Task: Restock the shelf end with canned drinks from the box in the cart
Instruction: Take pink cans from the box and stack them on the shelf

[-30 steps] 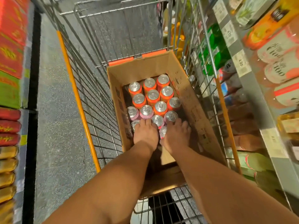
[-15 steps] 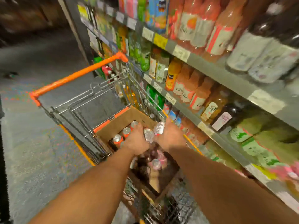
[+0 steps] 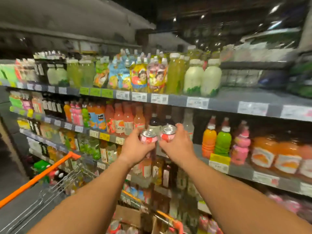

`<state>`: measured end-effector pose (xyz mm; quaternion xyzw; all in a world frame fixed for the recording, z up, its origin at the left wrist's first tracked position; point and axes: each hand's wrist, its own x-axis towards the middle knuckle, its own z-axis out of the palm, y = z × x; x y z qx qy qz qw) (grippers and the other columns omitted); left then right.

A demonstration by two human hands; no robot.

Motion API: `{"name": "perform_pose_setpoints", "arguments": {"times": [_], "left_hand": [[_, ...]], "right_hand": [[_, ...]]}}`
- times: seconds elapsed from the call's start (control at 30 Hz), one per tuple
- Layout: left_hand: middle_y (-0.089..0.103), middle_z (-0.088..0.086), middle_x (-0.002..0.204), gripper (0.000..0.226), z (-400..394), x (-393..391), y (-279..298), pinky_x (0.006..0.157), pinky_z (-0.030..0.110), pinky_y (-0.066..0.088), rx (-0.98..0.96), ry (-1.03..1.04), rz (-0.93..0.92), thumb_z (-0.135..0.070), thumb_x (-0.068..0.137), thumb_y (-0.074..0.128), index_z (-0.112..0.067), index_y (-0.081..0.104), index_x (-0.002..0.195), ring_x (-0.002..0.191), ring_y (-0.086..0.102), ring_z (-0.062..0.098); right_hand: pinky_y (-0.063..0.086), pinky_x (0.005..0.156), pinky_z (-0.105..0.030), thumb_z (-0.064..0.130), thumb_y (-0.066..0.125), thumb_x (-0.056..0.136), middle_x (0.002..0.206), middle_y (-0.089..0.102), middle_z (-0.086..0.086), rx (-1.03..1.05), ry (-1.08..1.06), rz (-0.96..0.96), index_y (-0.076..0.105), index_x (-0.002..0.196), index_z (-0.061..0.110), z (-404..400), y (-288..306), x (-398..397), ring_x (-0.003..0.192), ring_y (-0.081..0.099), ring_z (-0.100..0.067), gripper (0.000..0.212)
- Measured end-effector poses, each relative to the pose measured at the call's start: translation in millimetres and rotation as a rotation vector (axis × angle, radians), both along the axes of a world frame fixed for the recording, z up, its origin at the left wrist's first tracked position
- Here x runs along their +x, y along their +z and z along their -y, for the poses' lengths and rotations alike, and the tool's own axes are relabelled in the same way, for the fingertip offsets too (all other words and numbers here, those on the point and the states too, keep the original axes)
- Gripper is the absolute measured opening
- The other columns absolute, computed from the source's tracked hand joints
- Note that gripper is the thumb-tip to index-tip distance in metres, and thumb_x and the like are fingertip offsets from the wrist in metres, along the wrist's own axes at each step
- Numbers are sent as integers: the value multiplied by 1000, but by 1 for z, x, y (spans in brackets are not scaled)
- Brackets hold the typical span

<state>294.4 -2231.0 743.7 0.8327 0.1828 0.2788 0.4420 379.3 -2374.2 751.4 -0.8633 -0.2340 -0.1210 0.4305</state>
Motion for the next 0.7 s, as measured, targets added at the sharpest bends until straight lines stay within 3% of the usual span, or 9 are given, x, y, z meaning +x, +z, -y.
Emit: {"name": "perform_pose_setpoints", "arguments": {"times": [0.13, 0.27, 0.43, 0.53, 0.6, 0.7], "left_hand": [[64, -19, 92, 54, 63, 51, 70, 73, 12, 44, 55, -104, 168, -42, 64, 88, -31, 57, 107, 83, 62, -3], [74, -8, 95, 61, 132, 90, 134, 84, 35, 57, -59, -271, 269, -47, 50, 84, -26, 64, 104, 89, 71, 11], [75, 6, 86, 51, 210, 137, 186, 77, 55, 59, -109, -352, 333, -35, 50, 86, -15, 69, 94, 86, 73, 32], [75, 4, 89, 51, 249, 164, 194, 77, 53, 59, -104, -396, 310, -30, 55, 88, -15, 68, 100, 86, 73, 28], [74, -5, 87, 50, 271, 180, 192, 76, 45, 61, -93, -407, 297, -31, 54, 87, -21, 67, 99, 84, 73, 19], [72, -15, 73, 34, 298, 205, 189, 71, 35, 61, -127, -426, 283, -28, 53, 84, -34, 62, 78, 76, 71, 11]], "right_hand": [[46, 84, -37, 64, 61, 63, 118, 58, -12, 95, -160, 96, 42, 122, 17, 76, 69, 28, 108, 58, -35, 77], [45, 79, -38, 64, 61, 68, 112, 61, -9, 159, -271, 186, 44, 116, 19, 149, 121, 49, 105, 59, -34, 68], [42, 74, -36, 72, 52, 62, 109, 59, -4, 183, -362, 279, 41, 117, 27, 227, 158, 74, 100, 59, -30, 72], [44, 73, -35, 74, 49, 60, 108, 62, -1, 161, -421, 298, 42, 118, 27, 269, 169, 92, 95, 60, -27, 75], [45, 68, -32, 72, 55, 63, 98, 63, 5, 173, -470, 276, 41, 115, 30, 296, 171, 106, 81, 58, -20, 68], [41, 56, -25, 67, 63, 70, 84, 57, 13, 177, -541, 224, 44, 114, 28, 329, 169, 130, 68, 53, -9, 62]]}}
